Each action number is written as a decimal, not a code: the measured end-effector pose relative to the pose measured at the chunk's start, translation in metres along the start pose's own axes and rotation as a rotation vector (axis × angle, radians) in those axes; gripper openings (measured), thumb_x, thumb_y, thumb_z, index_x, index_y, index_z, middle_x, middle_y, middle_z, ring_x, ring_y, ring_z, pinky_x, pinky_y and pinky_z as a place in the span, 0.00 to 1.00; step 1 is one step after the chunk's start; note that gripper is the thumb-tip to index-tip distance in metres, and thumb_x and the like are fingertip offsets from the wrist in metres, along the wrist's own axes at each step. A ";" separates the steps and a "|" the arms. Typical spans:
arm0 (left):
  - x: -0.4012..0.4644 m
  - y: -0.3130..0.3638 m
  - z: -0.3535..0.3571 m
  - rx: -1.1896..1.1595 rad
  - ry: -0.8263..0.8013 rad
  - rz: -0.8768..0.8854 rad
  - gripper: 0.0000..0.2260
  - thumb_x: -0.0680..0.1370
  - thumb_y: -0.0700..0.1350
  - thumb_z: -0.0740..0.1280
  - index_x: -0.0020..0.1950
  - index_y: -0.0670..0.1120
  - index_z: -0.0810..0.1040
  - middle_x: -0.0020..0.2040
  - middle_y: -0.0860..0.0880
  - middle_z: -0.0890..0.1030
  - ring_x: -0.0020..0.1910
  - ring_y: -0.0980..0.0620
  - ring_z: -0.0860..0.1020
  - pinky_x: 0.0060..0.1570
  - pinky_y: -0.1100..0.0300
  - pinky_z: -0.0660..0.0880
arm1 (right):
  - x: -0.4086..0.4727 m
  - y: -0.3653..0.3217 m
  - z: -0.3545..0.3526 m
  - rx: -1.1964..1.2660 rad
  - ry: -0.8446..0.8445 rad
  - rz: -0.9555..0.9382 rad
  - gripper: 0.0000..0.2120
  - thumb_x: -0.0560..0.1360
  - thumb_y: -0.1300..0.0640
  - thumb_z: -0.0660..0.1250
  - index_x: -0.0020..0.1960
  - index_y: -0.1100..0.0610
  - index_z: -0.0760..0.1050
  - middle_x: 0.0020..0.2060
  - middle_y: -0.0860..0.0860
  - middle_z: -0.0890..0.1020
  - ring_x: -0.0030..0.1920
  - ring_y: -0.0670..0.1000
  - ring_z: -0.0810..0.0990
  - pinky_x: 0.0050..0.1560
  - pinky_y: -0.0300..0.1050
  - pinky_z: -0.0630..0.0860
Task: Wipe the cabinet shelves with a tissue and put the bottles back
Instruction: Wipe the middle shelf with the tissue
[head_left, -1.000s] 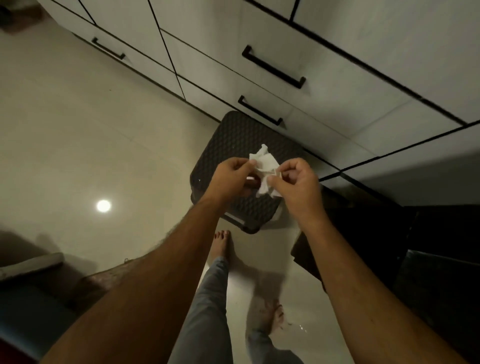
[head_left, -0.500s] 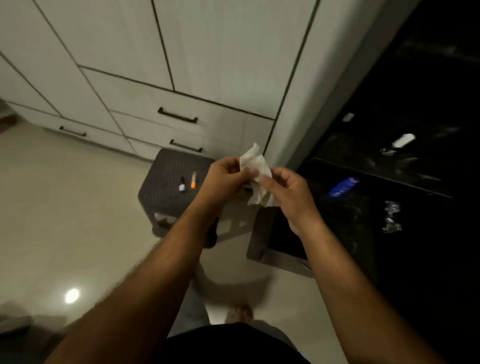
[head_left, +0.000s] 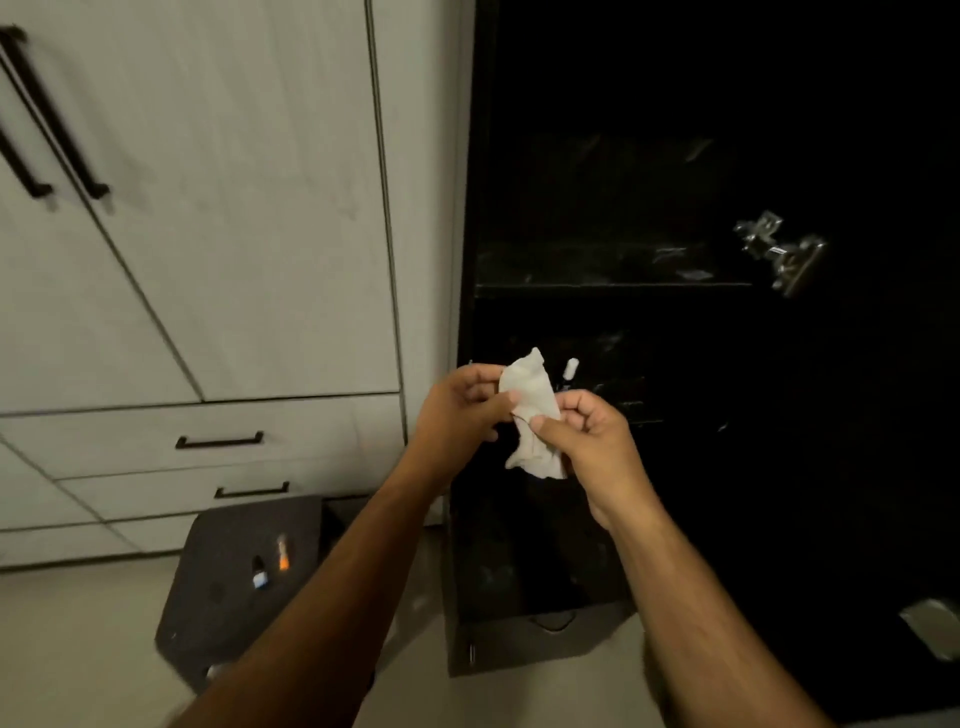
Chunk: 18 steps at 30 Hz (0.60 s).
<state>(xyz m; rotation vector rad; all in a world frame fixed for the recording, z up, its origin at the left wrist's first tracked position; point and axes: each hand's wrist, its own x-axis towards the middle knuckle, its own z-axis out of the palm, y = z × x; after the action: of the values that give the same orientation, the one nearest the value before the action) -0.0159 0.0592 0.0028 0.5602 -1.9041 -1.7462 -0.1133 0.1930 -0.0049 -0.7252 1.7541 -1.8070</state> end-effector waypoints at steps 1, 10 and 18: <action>0.007 0.005 0.004 0.019 -0.010 0.014 0.07 0.78 0.42 0.68 0.56 0.48 0.79 0.44 0.51 0.85 0.43 0.56 0.83 0.37 0.64 0.78 | 0.003 -0.006 -0.005 -0.008 0.041 -0.018 0.06 0.75 0.64 0.70 0.51 0.58 0.79 0.39 0.54 0.86 0.39 0.51 0.85 0.38 0.41 0.79; 0.054 0.039 0.025 0.208 -0.012 0.263 0.10 0.78 0.46 0.69 0.58 0.51 0.80 0.45 0.58 0.83 0.47 0.62 0.81 0.49 0.66 0.78 | 0.037 -0.042 -0.068 -0.124 0.387 -0.119 0.05 0.74 0.59 0.71 0.41 0.52 0.81 0.37 0.58 0.84 0.36 0.52 0.83 0.37 0.44 0.80; 0.113 0.069 0.039 0.596 0.042 0.560 0.11 0.78 0.52 0.68 0.60 0.54 0.80 0.51 0.63 0.78 0.51 0.71 0.75 0.47 0.76 0.71 | 0.115 -0.084 -0.131 -0.677 0.702 -0.308 0.05 0.73 0.54 0.70 0.39 0.48 0.78 0.32 0.41 0.81 0.33 0.42 0.80 0.32 0.34 0.75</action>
<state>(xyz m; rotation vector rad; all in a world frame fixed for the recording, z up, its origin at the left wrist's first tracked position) -0.1270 0.0285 0.0784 0.2142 -2.2657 -0.8111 -0.2869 0.2111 0.0791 -0.6691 2.9391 -1.7756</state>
